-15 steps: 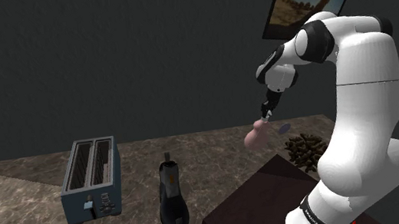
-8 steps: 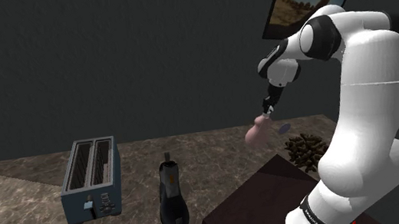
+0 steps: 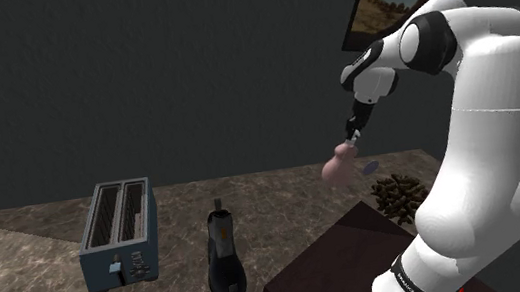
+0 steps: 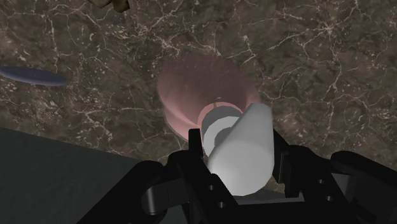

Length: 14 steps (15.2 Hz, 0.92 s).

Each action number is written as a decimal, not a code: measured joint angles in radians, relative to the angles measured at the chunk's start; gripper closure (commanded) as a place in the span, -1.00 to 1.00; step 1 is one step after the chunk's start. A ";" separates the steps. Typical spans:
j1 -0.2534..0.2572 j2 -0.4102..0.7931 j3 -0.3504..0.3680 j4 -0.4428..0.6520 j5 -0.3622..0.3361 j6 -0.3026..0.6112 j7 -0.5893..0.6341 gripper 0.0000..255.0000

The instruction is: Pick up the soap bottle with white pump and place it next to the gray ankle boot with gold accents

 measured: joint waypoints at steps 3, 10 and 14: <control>0.007 -0.025 -0.008 0.007 -0.015 -0.029 0.010 1.00; 0.020 -0.079 -0.026 0.036 -0.050 -0.107 0.032 1.00; 0.028 -0.110 -0.033 0.053 -0.070 -0.150 0.047 1.00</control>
